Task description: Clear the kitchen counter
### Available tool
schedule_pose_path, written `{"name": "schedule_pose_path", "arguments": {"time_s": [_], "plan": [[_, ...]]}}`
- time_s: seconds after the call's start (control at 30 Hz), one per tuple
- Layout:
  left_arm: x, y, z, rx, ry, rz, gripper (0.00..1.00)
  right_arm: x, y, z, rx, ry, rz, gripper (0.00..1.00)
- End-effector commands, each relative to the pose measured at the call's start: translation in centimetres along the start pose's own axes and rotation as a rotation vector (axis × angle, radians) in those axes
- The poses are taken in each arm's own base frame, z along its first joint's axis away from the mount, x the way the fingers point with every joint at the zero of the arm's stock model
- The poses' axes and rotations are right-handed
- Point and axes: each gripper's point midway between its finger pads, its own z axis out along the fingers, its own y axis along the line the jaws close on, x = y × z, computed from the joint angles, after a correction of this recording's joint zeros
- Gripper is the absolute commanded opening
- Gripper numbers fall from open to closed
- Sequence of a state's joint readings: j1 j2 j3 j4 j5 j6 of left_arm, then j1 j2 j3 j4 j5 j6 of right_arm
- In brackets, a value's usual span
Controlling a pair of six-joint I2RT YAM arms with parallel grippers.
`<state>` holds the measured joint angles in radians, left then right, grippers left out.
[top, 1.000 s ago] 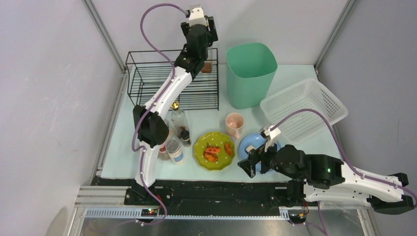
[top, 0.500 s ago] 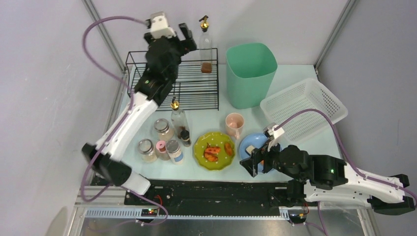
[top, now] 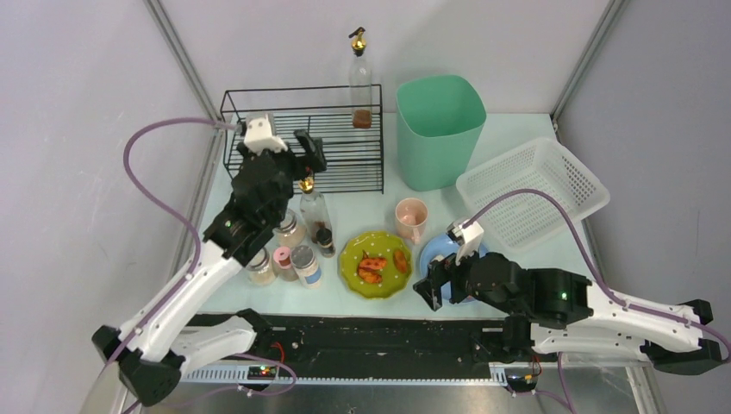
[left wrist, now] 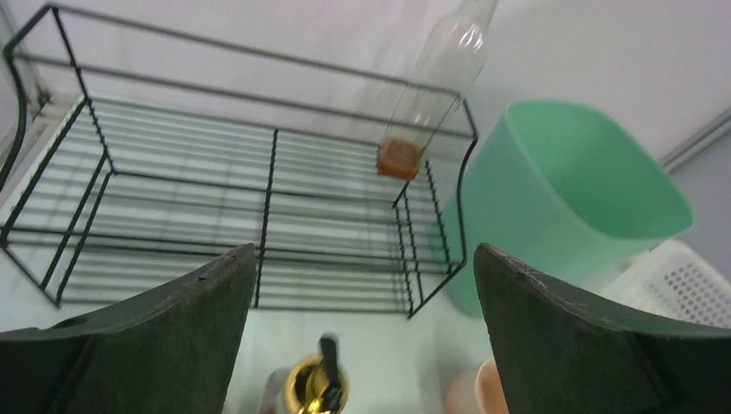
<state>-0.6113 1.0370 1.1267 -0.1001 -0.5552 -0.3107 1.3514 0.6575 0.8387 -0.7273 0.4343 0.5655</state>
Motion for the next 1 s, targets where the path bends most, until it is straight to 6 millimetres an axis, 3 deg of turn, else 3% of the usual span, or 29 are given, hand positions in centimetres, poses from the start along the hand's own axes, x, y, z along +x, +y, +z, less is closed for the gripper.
{"name": "schedule_pose_path", "arguments": {"time_s": [0.0,0.17,0.37,0.7,0.97], "plan": [[0.7,1.2,-2.9,0.015,-0.009,-0.089,1.0,-2.0,1.3,-0.3,-0.035,-0.042,0.032,0.93],[2.5,3.3,-5.3,-0.01,0.019,-0.086,1.0,-2.0,1.5,0.0,-0.033,-0.04,0.023,0.93],[5.4,3.2,-6.2,0.021,0.091,-0.025,1.0,-2.2,1.7,0.1,-0.04,-0.044,0.023,0.93],[8.4,4.6,-6.6,-0.099,0.132,0.107,1.0,-2.1,1.4,0.3,-0.022,-0.042,0.021,0.93],[10.5,5.7,-5.3,-0.217,0.153,0.185,1.0,-1.8,1.9,0.7,-0.03,-0.029,0.027,0.93]]}}
